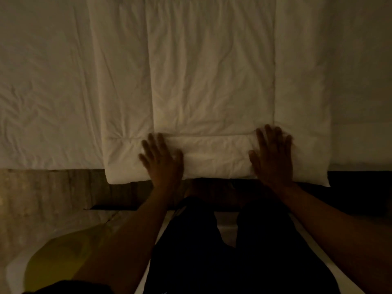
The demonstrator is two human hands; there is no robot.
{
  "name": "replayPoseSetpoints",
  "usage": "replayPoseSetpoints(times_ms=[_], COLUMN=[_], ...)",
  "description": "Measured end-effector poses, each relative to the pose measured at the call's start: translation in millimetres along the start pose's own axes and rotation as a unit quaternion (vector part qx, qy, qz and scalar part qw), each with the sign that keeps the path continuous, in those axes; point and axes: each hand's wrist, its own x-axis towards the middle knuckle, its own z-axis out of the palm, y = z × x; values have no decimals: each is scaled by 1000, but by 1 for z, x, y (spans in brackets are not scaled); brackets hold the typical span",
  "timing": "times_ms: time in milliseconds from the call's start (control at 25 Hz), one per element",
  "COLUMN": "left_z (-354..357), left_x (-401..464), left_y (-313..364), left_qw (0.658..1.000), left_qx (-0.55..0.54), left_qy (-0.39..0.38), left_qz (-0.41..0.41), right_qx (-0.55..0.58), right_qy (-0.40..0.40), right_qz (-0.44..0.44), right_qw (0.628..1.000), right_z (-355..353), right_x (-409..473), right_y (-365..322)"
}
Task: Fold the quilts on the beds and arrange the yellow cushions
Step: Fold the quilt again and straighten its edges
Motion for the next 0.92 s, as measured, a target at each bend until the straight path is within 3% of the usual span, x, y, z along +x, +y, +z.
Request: replayPoseSetpoints(times_ms=[120, 320, 440, 600, 720, 920], left_z=[35, 58, 47, 8, -5, -1], left_x=[-42, -73, -77, -72, -73, -88], left_y=[18, -3, 18, 85, 136, 209], left_qw=[994, 991, 987, 990, 994, 985], left_qx=[72, 92, 84, -4, -48, -12], left_qy=[-30, -97, -135, -87, -79, -152], left_qz=[79, 8, -32, -113, -54, 84], right_qx=[3, 55, 71, 82, 119, 209], right_qy=[-5, -48, -73, -105, -116, -184], right_qz=[31, 44, 20, 4, 14, 144], right_qw=[999, 996, 995, 991, 986, 950], right_z=[1, 14, 7, -23, -38, -60], right_x=[-14, -48, -53, -50, -50, -72], right_y=[36, 82, 93, 102, 110, 120])
